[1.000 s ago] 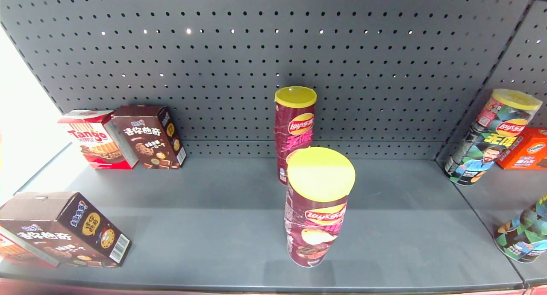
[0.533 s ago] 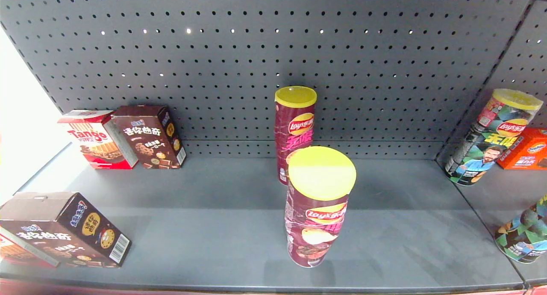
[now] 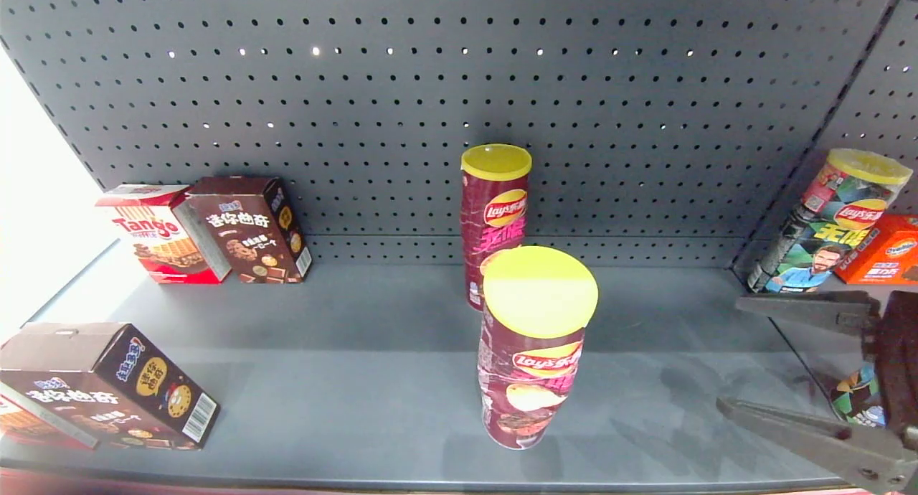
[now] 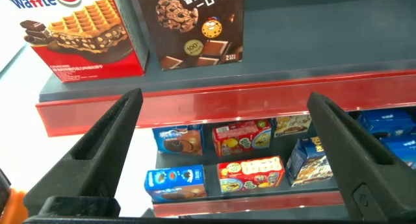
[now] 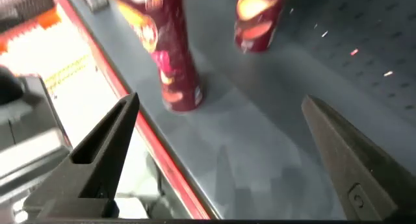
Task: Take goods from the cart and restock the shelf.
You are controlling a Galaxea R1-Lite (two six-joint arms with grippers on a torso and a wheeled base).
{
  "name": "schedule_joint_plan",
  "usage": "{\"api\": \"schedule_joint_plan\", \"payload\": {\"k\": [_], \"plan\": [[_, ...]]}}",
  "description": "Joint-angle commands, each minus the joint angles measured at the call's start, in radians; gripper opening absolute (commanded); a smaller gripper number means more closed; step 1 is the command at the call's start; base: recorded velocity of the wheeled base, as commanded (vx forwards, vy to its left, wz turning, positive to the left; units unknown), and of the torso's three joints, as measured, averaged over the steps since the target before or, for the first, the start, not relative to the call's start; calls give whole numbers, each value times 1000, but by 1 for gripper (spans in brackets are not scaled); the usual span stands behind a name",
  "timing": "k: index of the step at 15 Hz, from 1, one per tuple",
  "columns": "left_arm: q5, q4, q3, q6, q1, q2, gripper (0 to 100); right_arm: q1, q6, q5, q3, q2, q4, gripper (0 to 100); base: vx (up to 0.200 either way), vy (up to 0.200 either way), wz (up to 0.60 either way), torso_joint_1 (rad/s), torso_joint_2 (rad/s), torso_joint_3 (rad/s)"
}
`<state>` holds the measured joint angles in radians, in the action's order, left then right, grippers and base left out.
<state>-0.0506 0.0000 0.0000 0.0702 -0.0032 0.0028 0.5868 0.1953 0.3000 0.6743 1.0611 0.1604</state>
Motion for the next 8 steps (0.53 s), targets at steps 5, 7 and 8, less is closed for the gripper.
{"api": "schedule_joint_plan", "payload": {"k": [5, 7, 8], "plan": [[3, 0, 0, 3, 0, 3, 100, 13, 19, -35, -25, 142, 1, 100, 0, 0, 0, 0, 0, 0], [5, 0, 0, 5, 0, 2, 100, 18, 29, -36, -22, 181, 2, 100, 0, 0, 0, 0, 0, 0], [5, 0, 0, 3, 0, 2, 100, 19, 33, -38, -19, 198, 2, 100, 0, 0, 0, 0, 0, 0]]}}
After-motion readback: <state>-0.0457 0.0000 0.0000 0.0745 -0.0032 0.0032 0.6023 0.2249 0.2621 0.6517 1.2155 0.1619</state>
